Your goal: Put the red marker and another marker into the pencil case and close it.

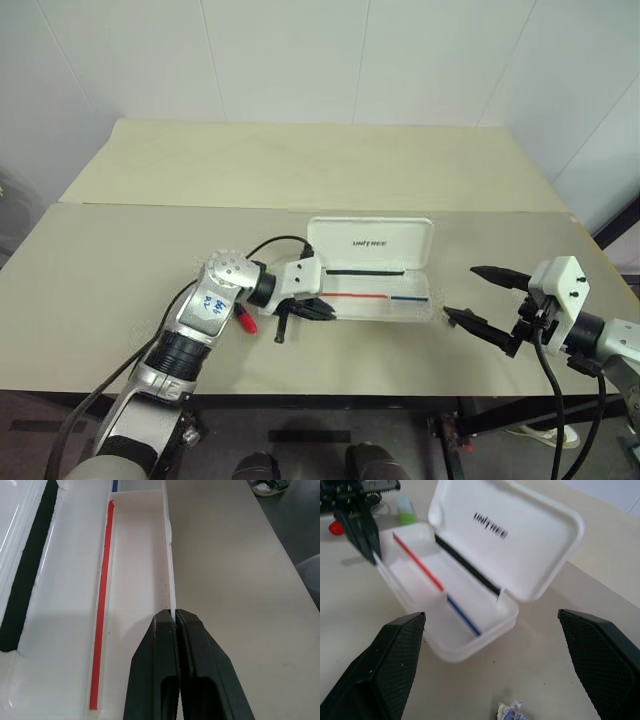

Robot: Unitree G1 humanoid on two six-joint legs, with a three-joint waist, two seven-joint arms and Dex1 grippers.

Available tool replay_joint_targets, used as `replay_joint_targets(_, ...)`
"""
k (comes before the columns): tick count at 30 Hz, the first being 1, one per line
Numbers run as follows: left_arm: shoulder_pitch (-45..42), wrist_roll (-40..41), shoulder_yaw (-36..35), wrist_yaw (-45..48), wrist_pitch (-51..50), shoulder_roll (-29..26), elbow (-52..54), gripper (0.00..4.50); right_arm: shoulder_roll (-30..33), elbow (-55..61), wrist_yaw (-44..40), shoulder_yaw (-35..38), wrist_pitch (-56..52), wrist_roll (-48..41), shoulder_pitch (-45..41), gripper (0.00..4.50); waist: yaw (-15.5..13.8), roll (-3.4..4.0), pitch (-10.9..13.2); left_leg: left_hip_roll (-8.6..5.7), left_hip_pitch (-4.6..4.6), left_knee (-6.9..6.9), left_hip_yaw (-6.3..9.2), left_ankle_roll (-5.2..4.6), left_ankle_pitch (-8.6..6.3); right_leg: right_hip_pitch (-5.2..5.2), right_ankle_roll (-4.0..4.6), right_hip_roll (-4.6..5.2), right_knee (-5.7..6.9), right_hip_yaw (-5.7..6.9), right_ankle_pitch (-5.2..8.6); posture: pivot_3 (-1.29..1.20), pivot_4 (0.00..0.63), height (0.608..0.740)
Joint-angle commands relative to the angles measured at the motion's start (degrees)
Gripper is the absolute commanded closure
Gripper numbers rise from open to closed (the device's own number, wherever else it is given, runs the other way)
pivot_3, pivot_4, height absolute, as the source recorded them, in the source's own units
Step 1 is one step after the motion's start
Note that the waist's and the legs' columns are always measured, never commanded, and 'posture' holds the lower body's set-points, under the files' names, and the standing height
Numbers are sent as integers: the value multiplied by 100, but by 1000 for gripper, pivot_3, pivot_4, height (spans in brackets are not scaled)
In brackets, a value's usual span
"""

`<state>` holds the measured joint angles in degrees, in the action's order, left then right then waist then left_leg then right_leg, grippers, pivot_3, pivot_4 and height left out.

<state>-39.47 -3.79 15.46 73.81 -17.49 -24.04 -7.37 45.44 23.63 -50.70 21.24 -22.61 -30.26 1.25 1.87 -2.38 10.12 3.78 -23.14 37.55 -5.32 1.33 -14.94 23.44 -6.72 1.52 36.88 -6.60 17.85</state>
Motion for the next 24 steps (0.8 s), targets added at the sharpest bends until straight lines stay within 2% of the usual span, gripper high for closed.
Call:
replay_joint_targets(1, 30, 51, 81, -60, 57, -251, 246, 4463, 107, 237, 96, 233, -33, -89, -54, 0, 3, 0, 0, 0, 0, -3, 0, 0, 0, 1, 0, 0, 0, 0, 0, 0, 150, 740)
replay_joint_targets(8, 59, 86, 212, -122, 255, -561, 189, 4463, 84, 266, 158, 204, -43, -78, -10, 0, -16, 0, 0, 0, -2, -21, 0, 0, -1, 4, 6, 0, -13, 2, 4, 0, 150, 740)
replay_joint_targets(21, 112, 223, 404, -143, 673, -333, 69, 4463, 43, 213, 151, 4, -7, -54, -146, 0, -24, 0, 0, -2, -5, -21, 1, 0, -2, 3, 4, 2, -22, 2, 3, 0, 150, 740)
replay_joint_targets(24, 138, 272, 404, -152, 574, -314, 150, 3831, 52, 200, 144, 10, -10, -58, -155, 0, -23, 0, 0, -2, -5, -23, 1, 0, -2, 3, 5, 1, -23, 2, 3, 0, 150, 740)
